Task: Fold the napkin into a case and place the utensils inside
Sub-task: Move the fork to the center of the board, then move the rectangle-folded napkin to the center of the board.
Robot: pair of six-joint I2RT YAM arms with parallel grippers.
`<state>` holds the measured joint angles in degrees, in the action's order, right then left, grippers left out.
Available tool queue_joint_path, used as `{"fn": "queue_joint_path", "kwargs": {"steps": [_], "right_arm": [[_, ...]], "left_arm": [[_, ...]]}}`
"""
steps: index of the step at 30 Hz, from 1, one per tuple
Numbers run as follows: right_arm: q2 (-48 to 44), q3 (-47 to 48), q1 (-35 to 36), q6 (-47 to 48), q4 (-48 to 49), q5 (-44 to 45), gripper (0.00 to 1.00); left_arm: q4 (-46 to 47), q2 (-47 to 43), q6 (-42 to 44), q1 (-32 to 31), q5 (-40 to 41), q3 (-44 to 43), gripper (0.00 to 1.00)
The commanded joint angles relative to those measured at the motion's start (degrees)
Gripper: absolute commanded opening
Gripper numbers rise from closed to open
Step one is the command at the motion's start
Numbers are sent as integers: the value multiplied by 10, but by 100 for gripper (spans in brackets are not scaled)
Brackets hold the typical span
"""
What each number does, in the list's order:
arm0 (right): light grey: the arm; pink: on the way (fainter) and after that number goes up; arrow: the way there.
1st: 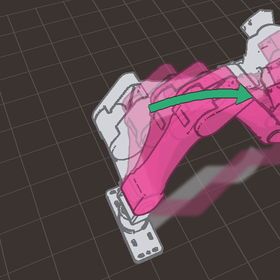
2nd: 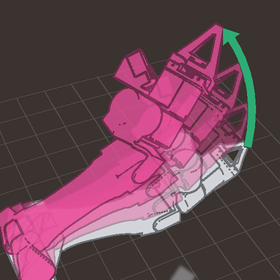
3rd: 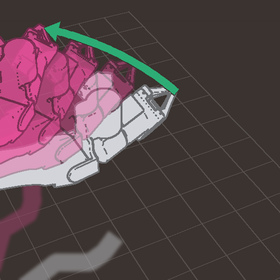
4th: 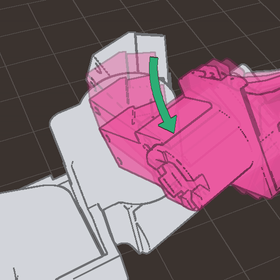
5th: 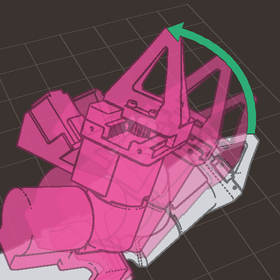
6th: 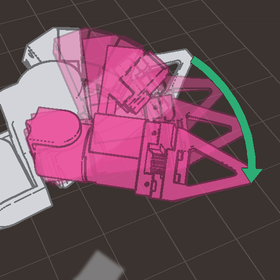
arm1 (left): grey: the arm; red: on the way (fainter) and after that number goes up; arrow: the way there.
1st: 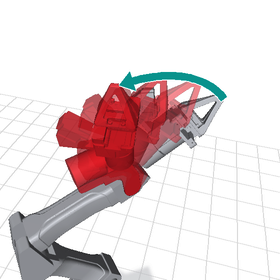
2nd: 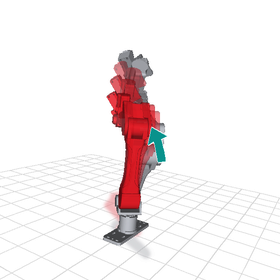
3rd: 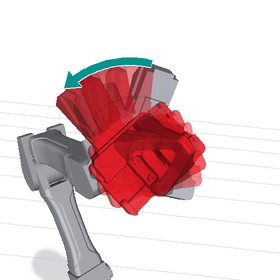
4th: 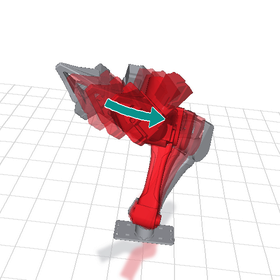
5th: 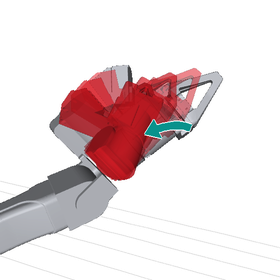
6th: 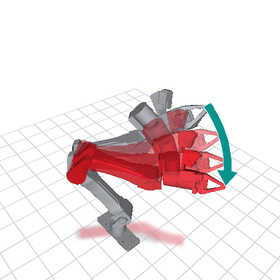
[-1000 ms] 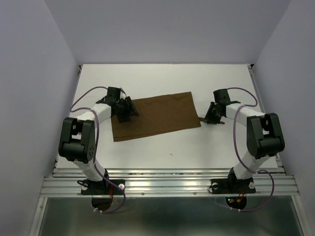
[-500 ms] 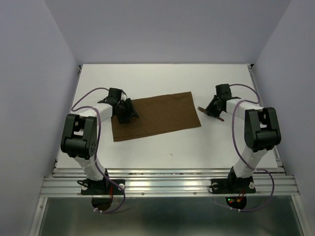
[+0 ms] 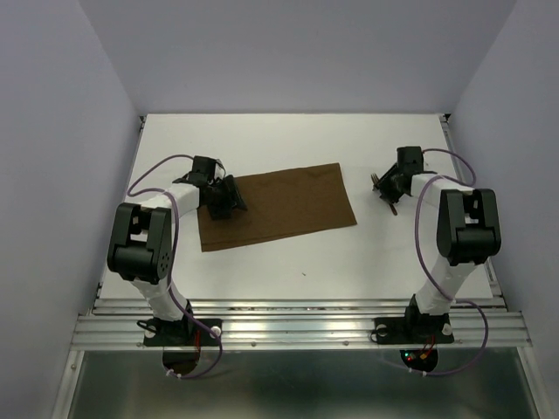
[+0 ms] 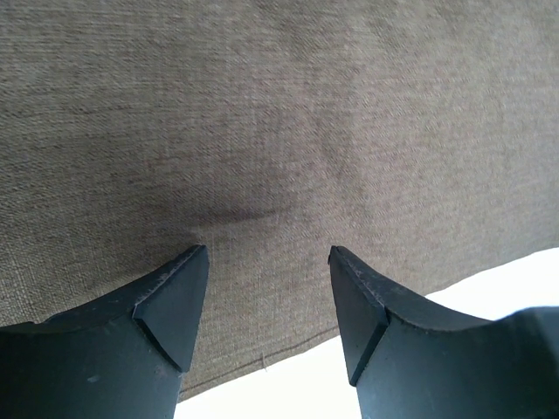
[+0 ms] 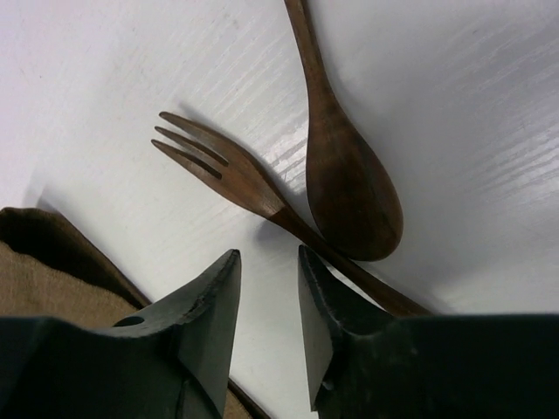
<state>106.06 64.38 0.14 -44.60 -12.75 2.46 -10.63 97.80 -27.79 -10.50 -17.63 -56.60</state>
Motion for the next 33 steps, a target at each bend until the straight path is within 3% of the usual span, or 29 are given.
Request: {"fn": "queue_joint_path", "kwargs": {"steps": [1,6,12,20,25,29,33], "right_arm": [[-53,-44,2,43,-1,-48,45],[-105,-71,44,84,-15,-71,51],[-93,5,156,122,-28,-61,42],[72,190,201,154,-39,-122,45],[163,278,201,129,-39,-84,46],[177,275,201,116,-50,-42,46],[130,201,201,110,-51,0,47]], "left_arm": [[-19,-61,36,-2,-20,-32,69],[-65,-84,50,0,30,-77,70],[-69,-33,46,13,51,-97,69],[-25,45,43,22,59,-133,69],[-27,112,52,8,72,-170,68],[-34,134,57,-18,68,-190,68],[-33,134,58,-49,58,-181,68]]}}
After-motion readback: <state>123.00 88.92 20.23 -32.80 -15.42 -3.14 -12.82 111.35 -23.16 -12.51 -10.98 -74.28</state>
